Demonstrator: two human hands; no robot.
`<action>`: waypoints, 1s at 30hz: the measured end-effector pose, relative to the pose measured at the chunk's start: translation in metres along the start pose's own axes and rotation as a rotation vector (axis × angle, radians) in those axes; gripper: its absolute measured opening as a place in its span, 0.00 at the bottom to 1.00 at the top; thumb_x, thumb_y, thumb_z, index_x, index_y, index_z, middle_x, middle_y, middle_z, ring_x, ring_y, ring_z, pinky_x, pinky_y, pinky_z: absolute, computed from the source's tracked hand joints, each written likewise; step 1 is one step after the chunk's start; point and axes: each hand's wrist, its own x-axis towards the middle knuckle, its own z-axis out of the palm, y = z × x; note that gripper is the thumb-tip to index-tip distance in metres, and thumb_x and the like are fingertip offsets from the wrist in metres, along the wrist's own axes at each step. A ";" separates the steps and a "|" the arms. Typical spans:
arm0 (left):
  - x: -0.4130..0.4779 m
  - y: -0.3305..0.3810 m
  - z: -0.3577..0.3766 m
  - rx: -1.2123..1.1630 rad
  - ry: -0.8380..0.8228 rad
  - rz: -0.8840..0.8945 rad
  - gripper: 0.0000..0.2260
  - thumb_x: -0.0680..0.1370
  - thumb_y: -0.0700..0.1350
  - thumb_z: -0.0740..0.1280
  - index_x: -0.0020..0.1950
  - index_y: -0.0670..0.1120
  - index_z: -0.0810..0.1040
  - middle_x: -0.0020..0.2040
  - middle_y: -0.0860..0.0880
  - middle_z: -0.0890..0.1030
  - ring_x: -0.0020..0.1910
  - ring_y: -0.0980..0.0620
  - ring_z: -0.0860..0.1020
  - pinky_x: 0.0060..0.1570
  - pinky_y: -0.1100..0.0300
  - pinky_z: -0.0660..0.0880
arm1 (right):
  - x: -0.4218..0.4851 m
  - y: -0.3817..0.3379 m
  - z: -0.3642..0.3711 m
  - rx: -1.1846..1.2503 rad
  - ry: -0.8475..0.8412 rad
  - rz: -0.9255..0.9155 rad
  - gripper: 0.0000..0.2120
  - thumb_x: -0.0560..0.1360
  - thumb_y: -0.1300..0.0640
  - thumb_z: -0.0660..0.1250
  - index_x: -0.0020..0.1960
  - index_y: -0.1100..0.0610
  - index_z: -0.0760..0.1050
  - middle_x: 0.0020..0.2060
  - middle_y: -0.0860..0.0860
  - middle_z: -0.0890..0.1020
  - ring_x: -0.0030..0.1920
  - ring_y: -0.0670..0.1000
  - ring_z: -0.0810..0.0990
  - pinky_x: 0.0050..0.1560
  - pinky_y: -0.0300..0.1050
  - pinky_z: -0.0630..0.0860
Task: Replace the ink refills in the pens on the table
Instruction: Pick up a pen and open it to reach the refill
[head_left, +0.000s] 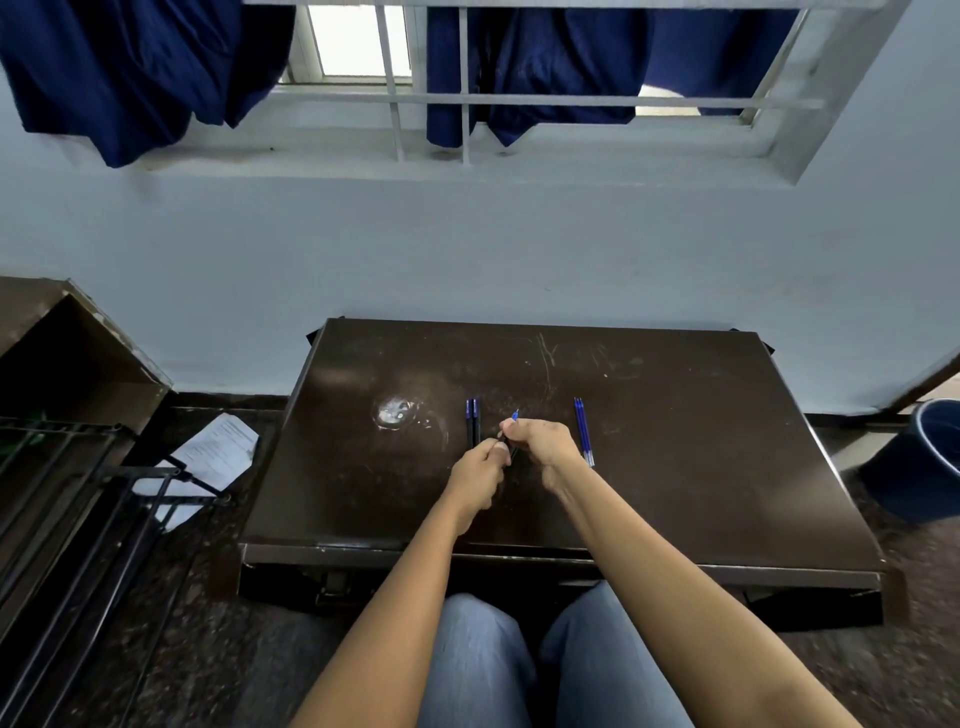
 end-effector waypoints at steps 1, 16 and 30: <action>-0.003 0.004 -0.001 -0.052 -0.033 -0.023 0.11 0.81 0.48 0.54 0.40 0.48 0.70 0.30 0.52 0.64 0.26 0.57 0.60 0.22 0.65 0.56 | -0.003 -0.002 -0.001 0.013 -0.021 0.002 0.05 0.73 0.61 0.70 0.46 0.61 0.83 0.47 0.58 0.85 0.52 0.55 0.81 0.60 0.50 0.75; -0.024 0.007 -0.012 -1.069 -0.431 -0.231 0.13 0.80 0.51 0.56 0.38 0.48 0.66 0.24 0.56 0.56 0.19 0.60 0.51 0.13 0.72 0.52 | -0.037 -0.021 0.005 0.298 -0.448 -0.029 0.11 0.80 0.67 0.55 0.49 0.63 0.76 0.40 0.54 0.79 0.25 0.46 0.77 0.33 0.35 0.77; -0.018 0.012 -0.008 -0.646 -0.179 -0.137 0.14 0.82 0.50 0.58 0.46 0.46 0.79 0.30 0.52 0.70 0.22 0.60 0.60 0.22 0.67 0.53 | -0.030 -0.027 -0.008 0.224 -0.418 0.006 0.10 0.80 0.66 0.58 0.58 0.63 0.74 0.42 0.51 0.84 0.27 0.43 0.74 0.38 0.40 0.76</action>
